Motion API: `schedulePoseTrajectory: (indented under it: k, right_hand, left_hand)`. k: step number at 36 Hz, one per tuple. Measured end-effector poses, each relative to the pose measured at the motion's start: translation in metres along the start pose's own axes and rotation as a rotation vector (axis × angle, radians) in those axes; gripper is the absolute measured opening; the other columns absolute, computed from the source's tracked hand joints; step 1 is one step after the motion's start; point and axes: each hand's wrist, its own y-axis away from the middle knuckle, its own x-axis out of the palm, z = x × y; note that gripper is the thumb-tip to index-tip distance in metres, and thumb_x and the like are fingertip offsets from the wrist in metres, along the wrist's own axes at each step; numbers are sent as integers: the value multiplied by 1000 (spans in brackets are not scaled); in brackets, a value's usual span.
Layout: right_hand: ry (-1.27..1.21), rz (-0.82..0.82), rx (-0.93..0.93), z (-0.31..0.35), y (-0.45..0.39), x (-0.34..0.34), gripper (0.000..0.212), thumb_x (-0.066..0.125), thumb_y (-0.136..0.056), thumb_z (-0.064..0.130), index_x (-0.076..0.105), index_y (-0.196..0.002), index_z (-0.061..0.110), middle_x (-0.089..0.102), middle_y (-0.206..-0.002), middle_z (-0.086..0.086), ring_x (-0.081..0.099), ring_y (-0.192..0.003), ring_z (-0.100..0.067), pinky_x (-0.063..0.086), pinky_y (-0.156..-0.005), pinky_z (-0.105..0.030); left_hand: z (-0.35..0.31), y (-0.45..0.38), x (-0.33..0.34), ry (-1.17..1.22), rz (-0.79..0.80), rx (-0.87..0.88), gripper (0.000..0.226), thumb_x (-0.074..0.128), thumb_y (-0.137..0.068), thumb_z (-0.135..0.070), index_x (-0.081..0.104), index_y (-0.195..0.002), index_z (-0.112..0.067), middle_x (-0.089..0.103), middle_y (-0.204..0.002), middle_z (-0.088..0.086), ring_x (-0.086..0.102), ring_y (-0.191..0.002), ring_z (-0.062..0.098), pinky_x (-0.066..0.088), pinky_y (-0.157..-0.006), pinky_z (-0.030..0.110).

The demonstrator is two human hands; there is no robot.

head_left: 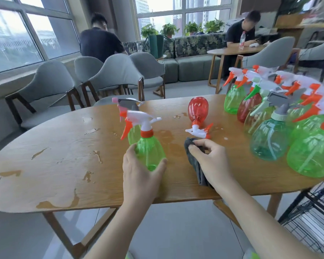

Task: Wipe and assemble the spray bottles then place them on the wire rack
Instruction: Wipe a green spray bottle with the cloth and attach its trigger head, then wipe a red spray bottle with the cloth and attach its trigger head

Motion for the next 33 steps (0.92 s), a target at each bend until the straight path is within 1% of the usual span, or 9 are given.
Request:
schedulePoseTrajectory:
  k: [5,12,17,23,26,28,29,31,33]
  right_hand:
    - [-5,19,-4,3,4,11,13,74,-93,21,72,-86,32,73,-84,15,67,-79,4,49,-63,-10]
    - [-60,-1,20,2,2,19,9,73,-95,25,73,-89,32,74,-88,15,68,-80,4,50,-68,-14]
    - [-123,-8,68,2,-1,15,8,71,-96,23,76,-101,21,76,-93,6,70,-81,0,50,-73,-20]
    - [-145,-6,81,2,-4,4,10,69,-97,22,77,-102,19,77,-93,2,72,-85,-8,51,-75,-24]
    - [-142,-33,77,1,-7,-6,9,69,-97,19,77,-92,21,77,-86,2,72,-84,-13,52,-77,-28]
    - [-123,-45,102,-1,-10,-15,12,70,-97,19,75,-87,24,76,-79,6,72,-82,-12,52,-77,-30]
    - [-118,-53,118,-3,-11,-20,13,70,-96,20,75,-86,25,76,-77,8,72,-82,-12,52,-77,-31]
    - [-94,-67,140,-6,-15,-30,11,71,-96,21,75,-85,24,75,-75,8,72,-83,-11,52,-76,-29]
    - [-70,-79,154,-8,-18,-40,11,71,-96,19,75,-86,20,70,-75,11,68,-81,7,49,-72,-18]
  left_hand:
    - [8,-15,-7,23,-24,-30,96,89,-78,-39,36,-154,-15,51,-146,3,47,-135,20,30,-100,21]
    - [12,-40,-7,31,-25,-34,98,90,-76,-43,35,-154,-17,51,-148,4,48,-136,23,37,-108,33]
    - [14,-47,-5,28,-13,-39,107,91,-73,-48,31,-157,-18,49,-151,6,47,-138,26,39,-111,39]
    - [8,-30,-8,71,-119,-40,142,87,-56,-60,6,-165,-19,19,-167,10,17,-155,26,26,-120,42]
    - [1,-11,-4,116,-297,87,124,80,-65,-65,13,-161,-23,23,-160,10,24,-151,27,25,-112,27]
    - [-3,-1,5,148,-386,310,96,81,-79,-58,26,-151,-26,31,-151,11,36,-143,27,29,-114,18]
    - [-6,3,13,169,-402,418,83,80,-83,-50,32,-146,-25,34,-147,10,41,-139,29,35,-113,21]
    - [-14,9,29,189,-350,581,65,75,-87,-38,41,-139,-20,39,-141,3,48,-132,30,45,-110,33]
    - [-26,10,47,146,-225,653,52,71,-89,-32,50,-134,-18,45,-135,-1,50,-128,25,44,-107,26]
